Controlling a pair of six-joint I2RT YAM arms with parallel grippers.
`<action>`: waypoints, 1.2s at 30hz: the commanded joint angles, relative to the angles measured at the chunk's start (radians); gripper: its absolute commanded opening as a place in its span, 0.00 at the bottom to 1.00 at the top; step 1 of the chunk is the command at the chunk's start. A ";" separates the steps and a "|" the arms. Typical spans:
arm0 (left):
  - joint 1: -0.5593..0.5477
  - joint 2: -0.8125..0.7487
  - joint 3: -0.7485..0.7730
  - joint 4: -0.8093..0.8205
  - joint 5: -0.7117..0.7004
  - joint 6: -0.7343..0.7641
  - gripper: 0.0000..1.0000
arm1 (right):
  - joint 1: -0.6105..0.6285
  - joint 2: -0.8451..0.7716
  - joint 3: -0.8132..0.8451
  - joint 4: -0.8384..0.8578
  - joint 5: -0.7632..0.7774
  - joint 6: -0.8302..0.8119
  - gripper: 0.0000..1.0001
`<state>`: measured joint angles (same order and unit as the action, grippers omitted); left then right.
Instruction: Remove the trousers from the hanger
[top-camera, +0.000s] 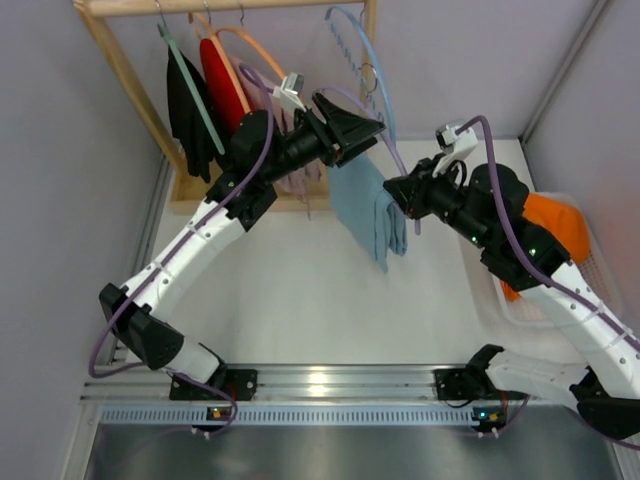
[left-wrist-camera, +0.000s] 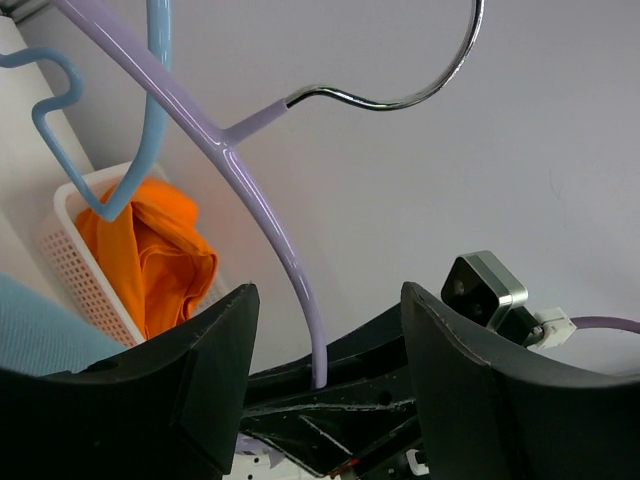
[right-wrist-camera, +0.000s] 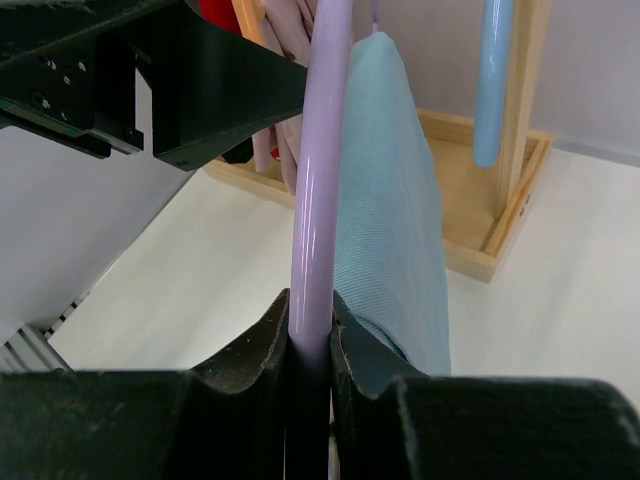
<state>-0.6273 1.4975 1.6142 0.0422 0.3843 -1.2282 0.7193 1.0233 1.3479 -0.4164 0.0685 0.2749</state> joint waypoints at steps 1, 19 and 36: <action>-0.012 0.020 0.061 -0.016 -0.041 -0.011 0.64 | 0.023 -0.026 0.048 0.344 0.013 0.017 0.00; -0.037 0.058 0.110 -0.038 -0.070 -0.014 0.30 | 0.088 -0.031 0.007 0.353 0.014 0.000 0.00; -0.005 -0.055 0.017 -0.015 0.031 0.003 0.00 | 0.060 -0.196 -0.095 0.271 -0.073 -0.203 0.99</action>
<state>-0.6407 1.5585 1.6176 -0.1455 0.3542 -1.2442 0.7876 0.8757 1.2686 -0.1631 0.0090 0.1528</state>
